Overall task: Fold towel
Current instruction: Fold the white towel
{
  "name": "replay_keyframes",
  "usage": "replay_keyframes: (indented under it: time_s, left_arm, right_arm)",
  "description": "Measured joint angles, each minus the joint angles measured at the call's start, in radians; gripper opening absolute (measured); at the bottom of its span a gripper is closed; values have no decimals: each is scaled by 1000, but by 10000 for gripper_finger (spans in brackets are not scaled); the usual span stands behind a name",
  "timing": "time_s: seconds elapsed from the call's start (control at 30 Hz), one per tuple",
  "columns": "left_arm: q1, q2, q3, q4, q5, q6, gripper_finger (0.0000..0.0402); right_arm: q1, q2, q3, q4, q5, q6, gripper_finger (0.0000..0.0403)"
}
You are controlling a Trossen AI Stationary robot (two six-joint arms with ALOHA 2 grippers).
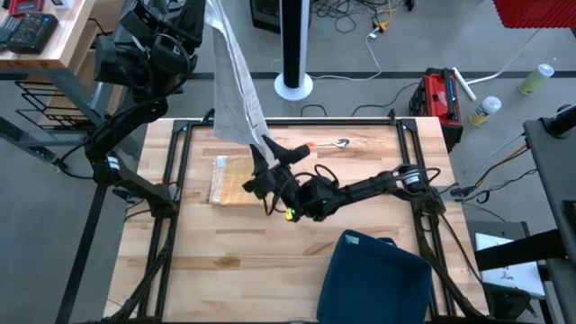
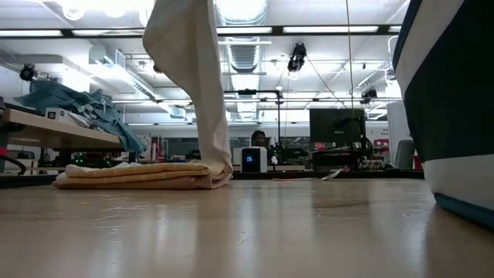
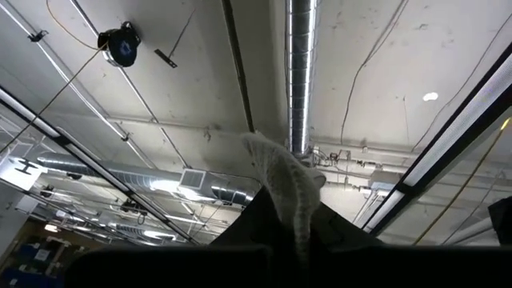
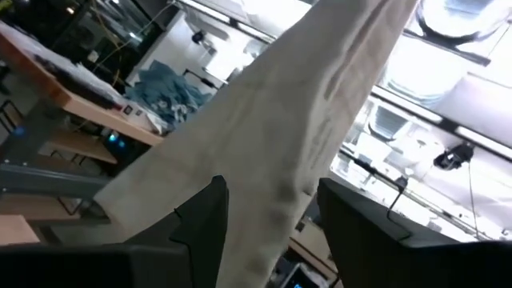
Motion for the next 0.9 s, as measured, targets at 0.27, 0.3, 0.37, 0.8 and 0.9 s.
replay_keyframes:
  time_s: [0.27,0.3,0.37,0.8,0.9]
  left_arm:
    - [0,0,0,-2,1,15,2]
    - [0,0,0,-2,1,15,2]
    - [0,0,0,-3,1,15,2]
    - [0,-5,0,-4,4,98,4]
    - [0,-13,1,-1,4,150,9]
  right_arm:
    - [-2,0,0,-54,-6,33,93]
    - [0,0,0,-54,-5,21,70]
    - [1,0,0,-65,-7,6,25]
    - [67,-139,8,48,72,-483,1]
    - [89,-232,9,36,72,-584,1]
